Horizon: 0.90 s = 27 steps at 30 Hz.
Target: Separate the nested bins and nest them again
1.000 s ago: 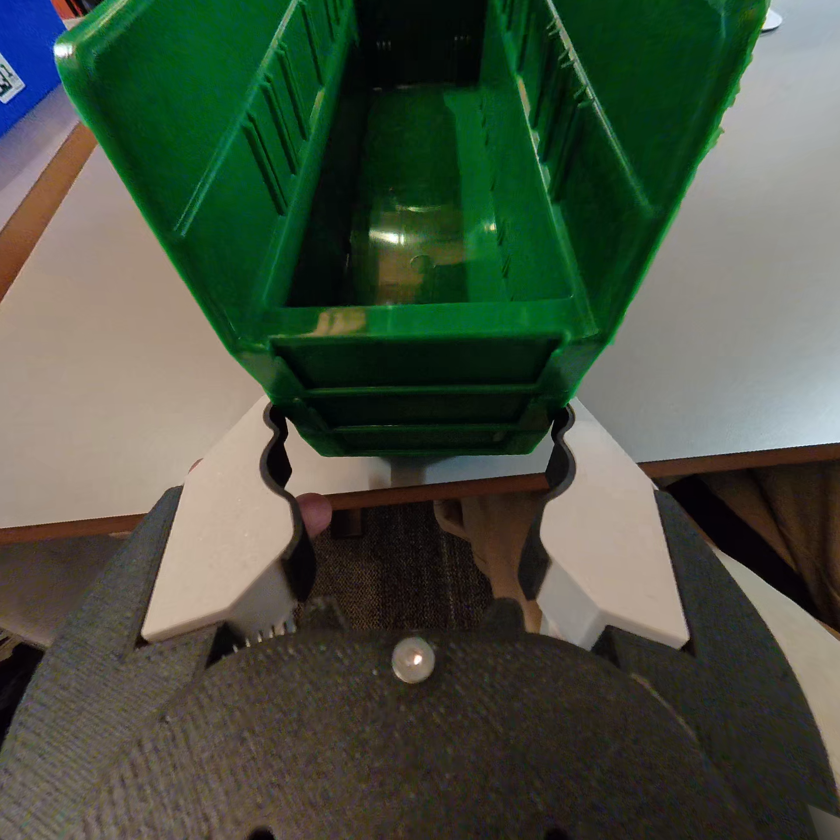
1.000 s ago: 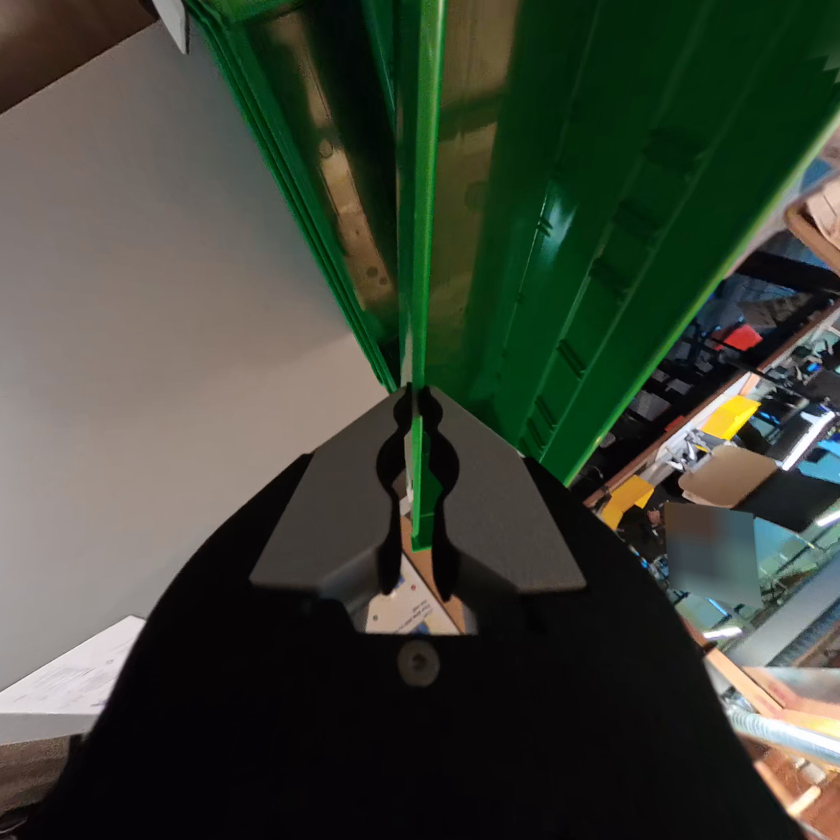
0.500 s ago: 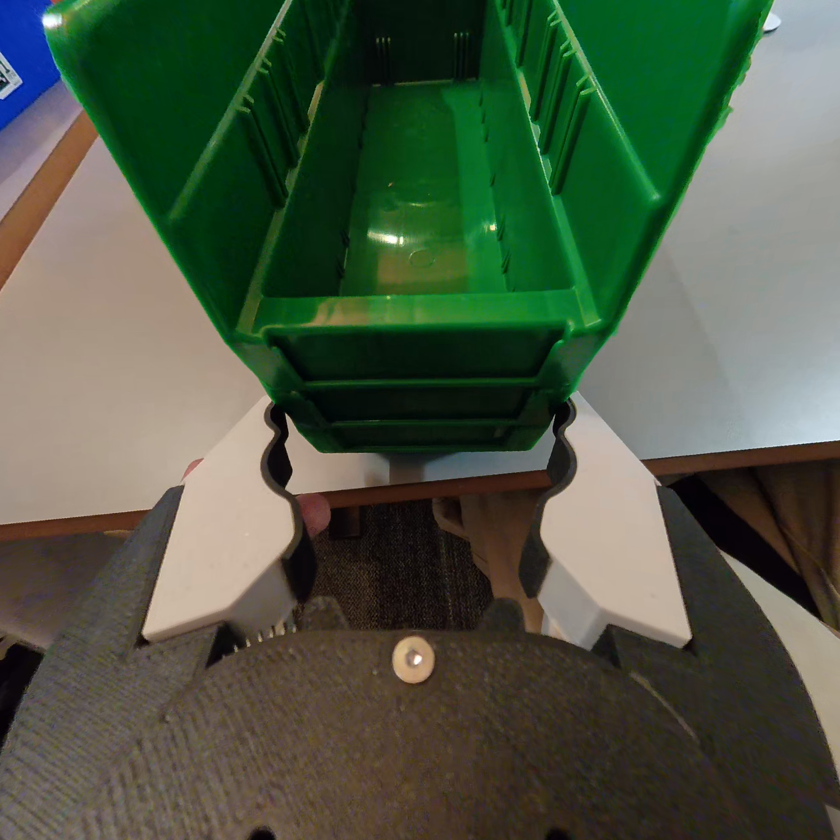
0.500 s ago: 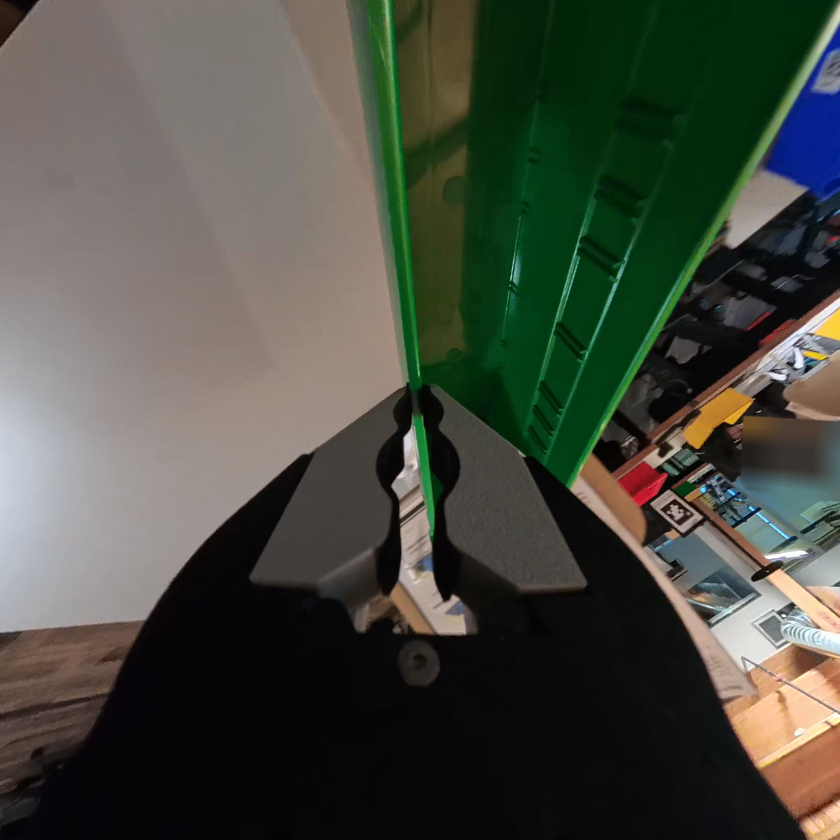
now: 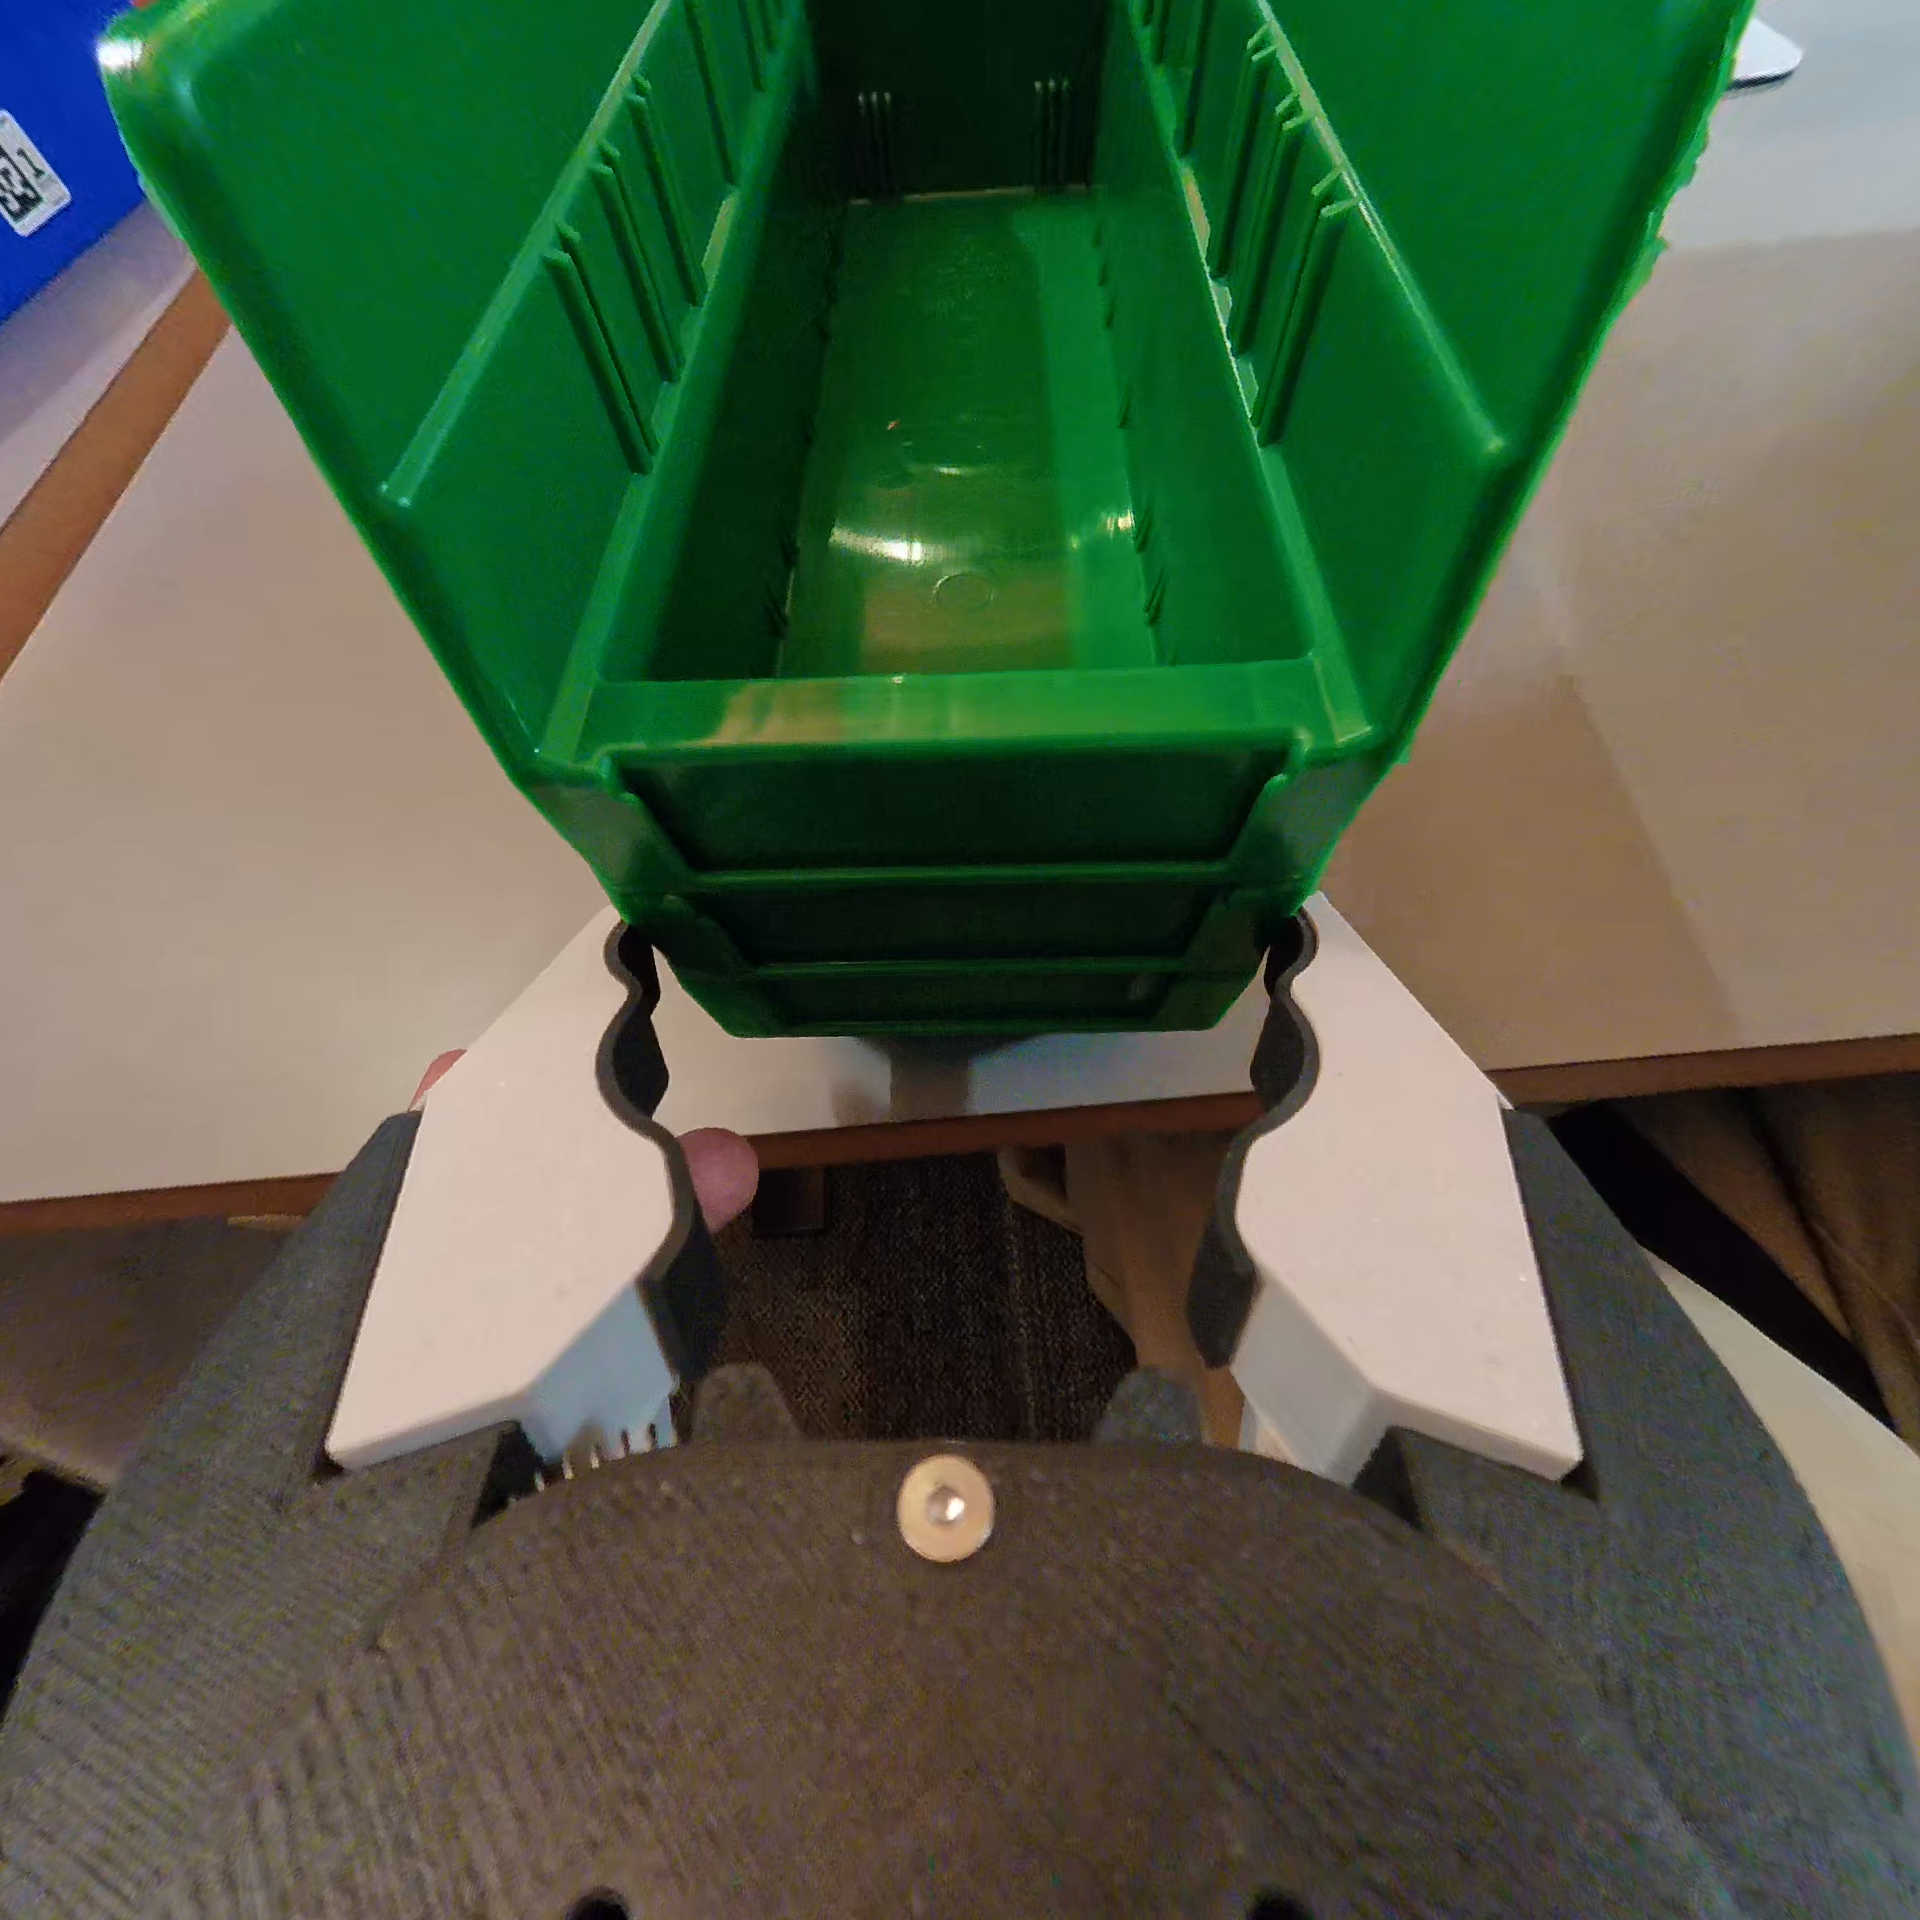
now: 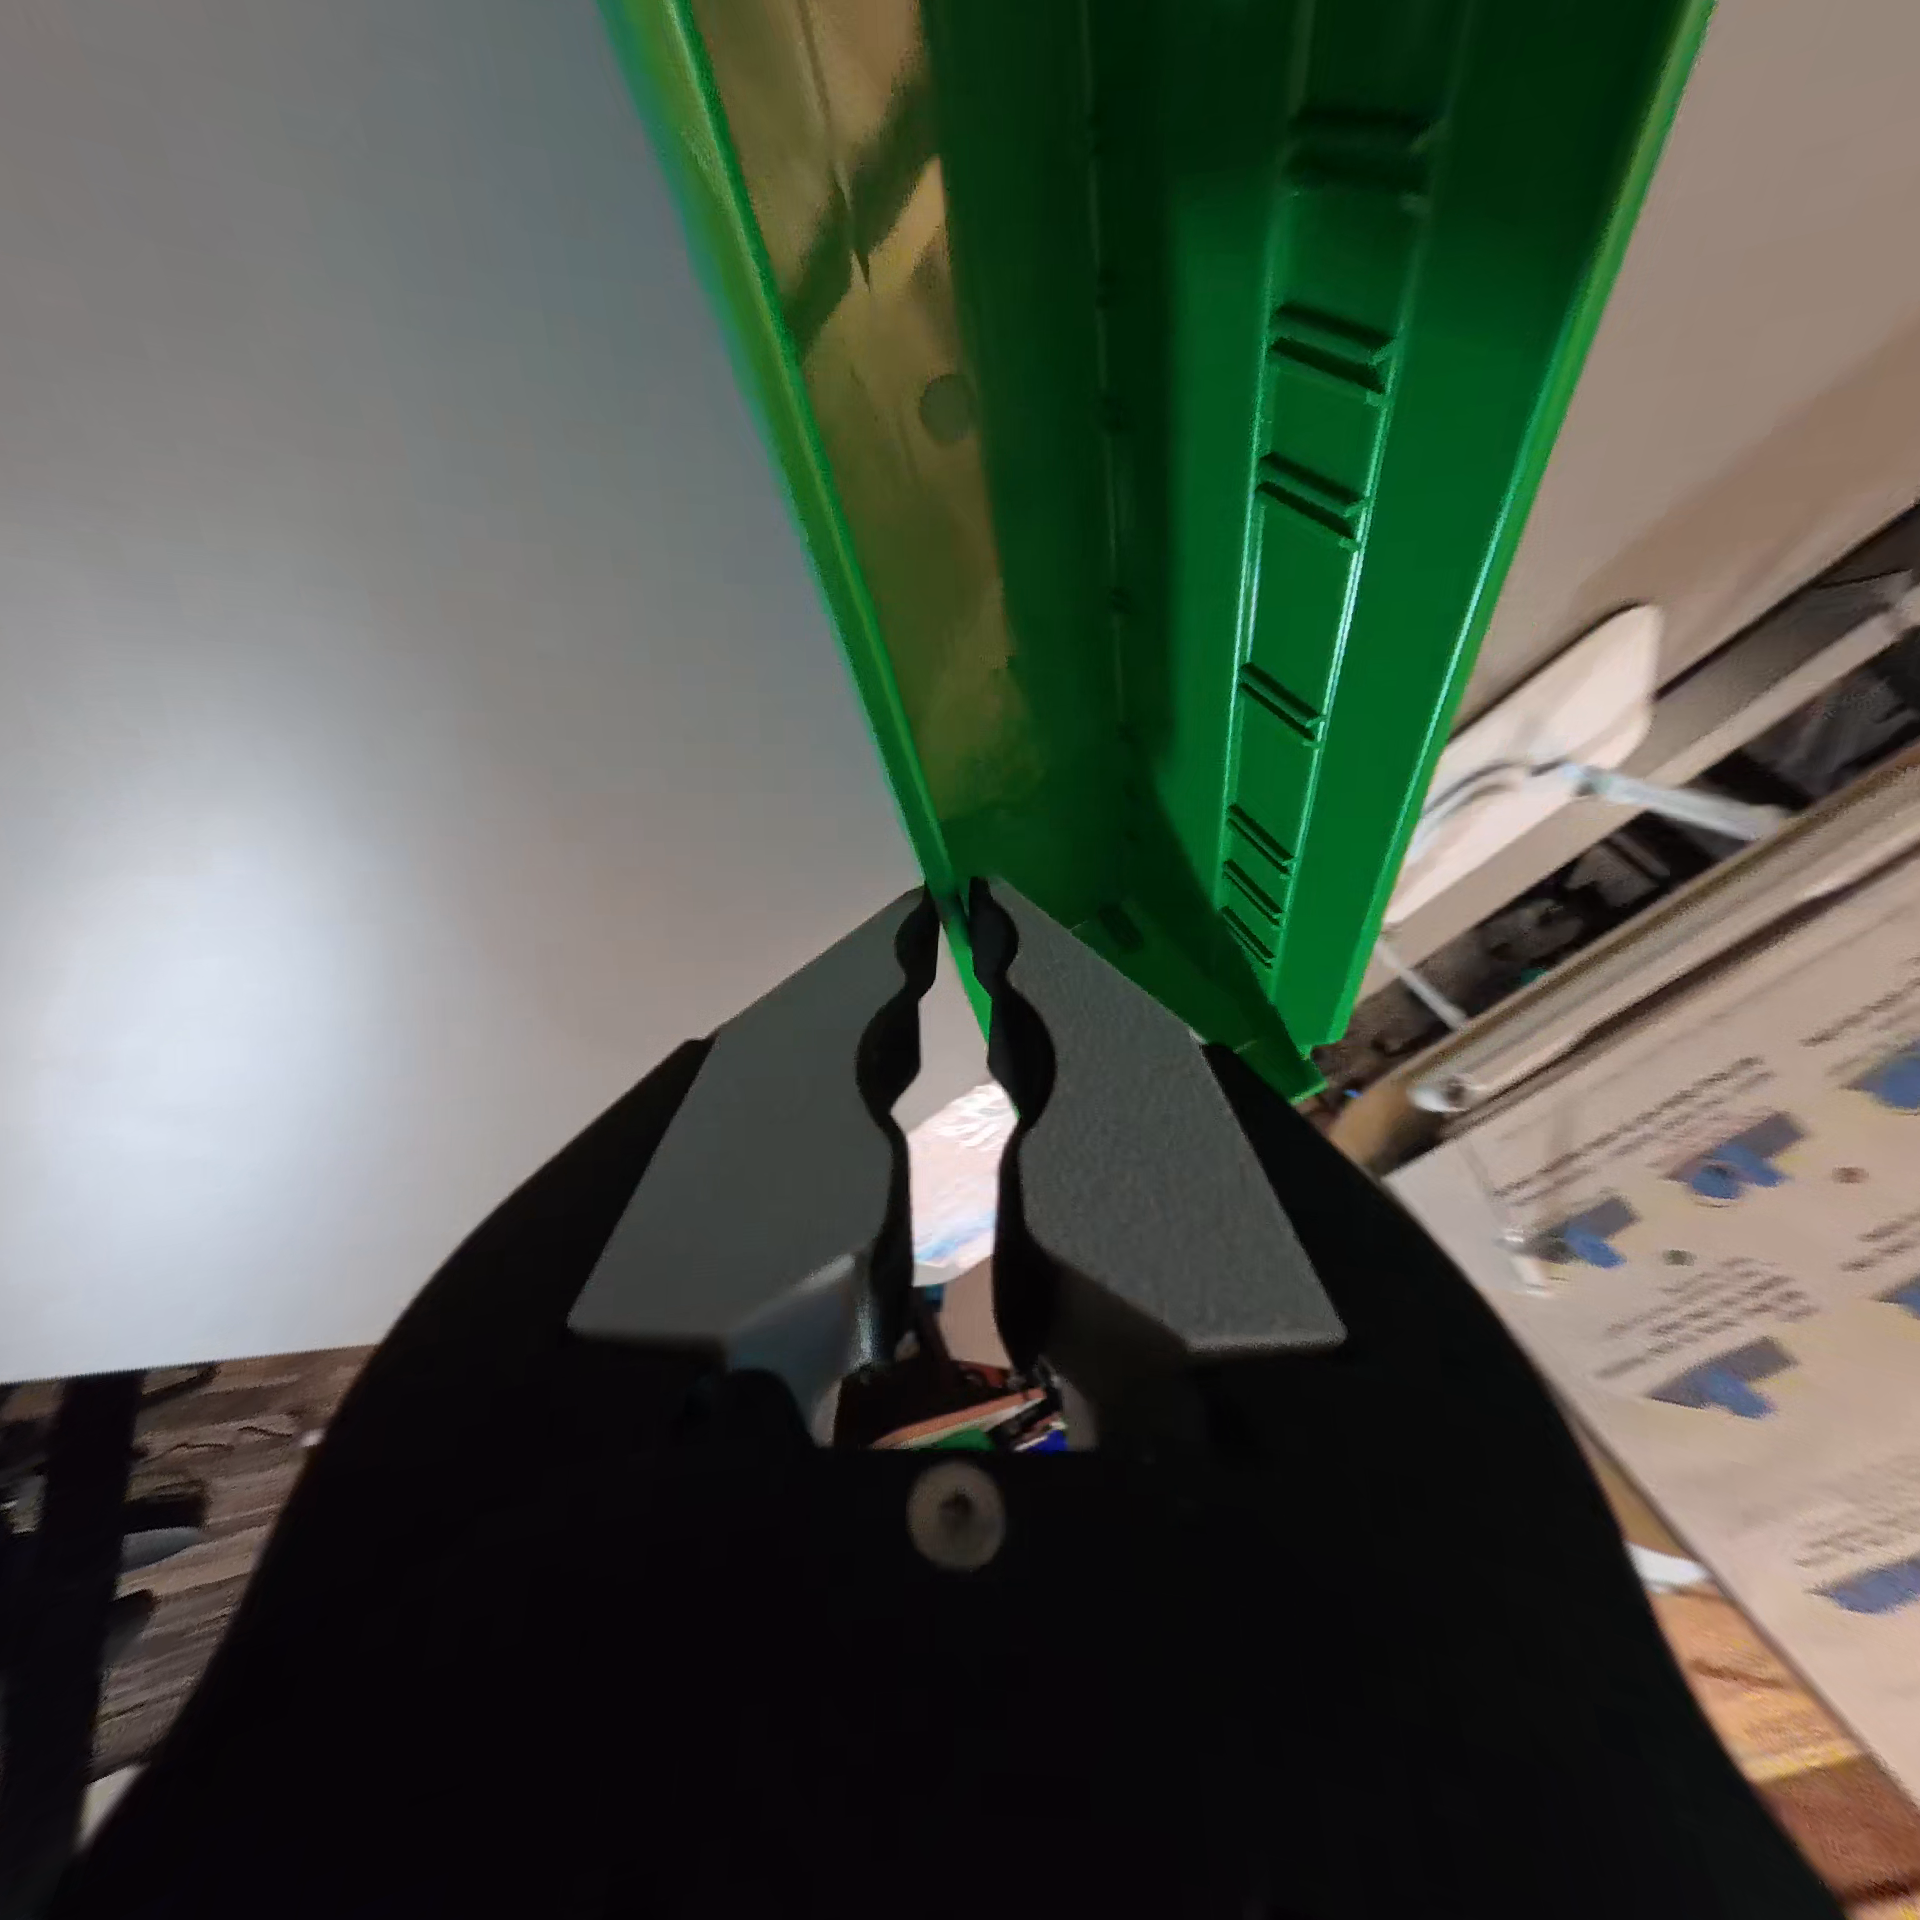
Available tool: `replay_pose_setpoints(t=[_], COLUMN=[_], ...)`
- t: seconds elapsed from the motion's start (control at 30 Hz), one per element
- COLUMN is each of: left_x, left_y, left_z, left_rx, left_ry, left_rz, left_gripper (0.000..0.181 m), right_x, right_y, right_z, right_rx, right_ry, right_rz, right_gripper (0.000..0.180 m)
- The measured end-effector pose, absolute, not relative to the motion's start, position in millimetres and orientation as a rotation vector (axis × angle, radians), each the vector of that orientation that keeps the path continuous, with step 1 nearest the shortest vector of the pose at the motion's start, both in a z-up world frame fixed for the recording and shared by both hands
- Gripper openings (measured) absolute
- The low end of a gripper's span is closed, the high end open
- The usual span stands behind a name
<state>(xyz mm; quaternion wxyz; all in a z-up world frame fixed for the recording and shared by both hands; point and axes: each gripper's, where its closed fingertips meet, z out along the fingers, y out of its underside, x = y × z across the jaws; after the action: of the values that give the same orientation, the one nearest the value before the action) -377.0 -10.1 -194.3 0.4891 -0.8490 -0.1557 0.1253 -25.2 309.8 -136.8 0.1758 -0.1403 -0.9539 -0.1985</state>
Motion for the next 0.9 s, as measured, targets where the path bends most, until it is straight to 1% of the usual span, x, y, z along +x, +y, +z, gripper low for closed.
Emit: replay_pose_setpoints(t=[0.13, 0.33, 0.4, 0.5, 0.53, 0.6, 0.7, 0.73, 0.8, 0.83, 0.9], left_x=[-378, -381, -382, -383, -383, -383, -384, -383, -381, -381, -380], left_y=[-7, 1, 3, 3, 3, 4, 8, 9, 11, 12, 13], left_z=[-195, -195, -195, -196, -196, -196, -196, -196, -196, -196, -196], left_rx=[-2.064, -2.065, -2.065, -2.065, -2.065, -2.066, -2.068, -2.071, -2.076, -2.075, -2.075], left_ry=[-0.366, -0.350, -0.328, -0.297, -0.295, -0.295, -0.301, -0.306, -0.315, -0.319, -0.322], left_rz=[0.308, 0.304, 0.303, 0.299, 0.300, 0.301, 0.304, 0.309, 0.321, 0.327, 0.334], left_gripper=[0.117, 0.118, 0.118, 0.117, 0.117, 0.117, 0.117, 0.117, 0.117, 0.117, 0.117], right_x=[11, 32, 33, 10, 2, -8, 21, 28, 14, 11, 7], right_y=[322, 340, 325, 273, 259, 245, 268, 273, 262, 260, 259], right_z=[-160, -155, -151, -122, -108, -85, -81, -80, -92, -101, -126], right_rx=[-0.535, -0.785, -1.089, -1.529, -1.590, -1.620, -1.647, -1.647, -1.686, -1.710, -1.732], right_ry=[-2.731, -2.573, -2.427, -2.009, -1.823, -1.423, -0.820, -0.637, -0.492, -0.452, -0.469], right_rz=[-0.542, -0.515, -0.304, 0.258, 0.405, 0.591, 0.464, 0.493, 0.749, 0.803, 0.750], right_gripper=[0.004, 0.010, 0.037, 0.078, 0.088, 0.100, 0.104, 0.093, 0.077, 0.074, 0.073])
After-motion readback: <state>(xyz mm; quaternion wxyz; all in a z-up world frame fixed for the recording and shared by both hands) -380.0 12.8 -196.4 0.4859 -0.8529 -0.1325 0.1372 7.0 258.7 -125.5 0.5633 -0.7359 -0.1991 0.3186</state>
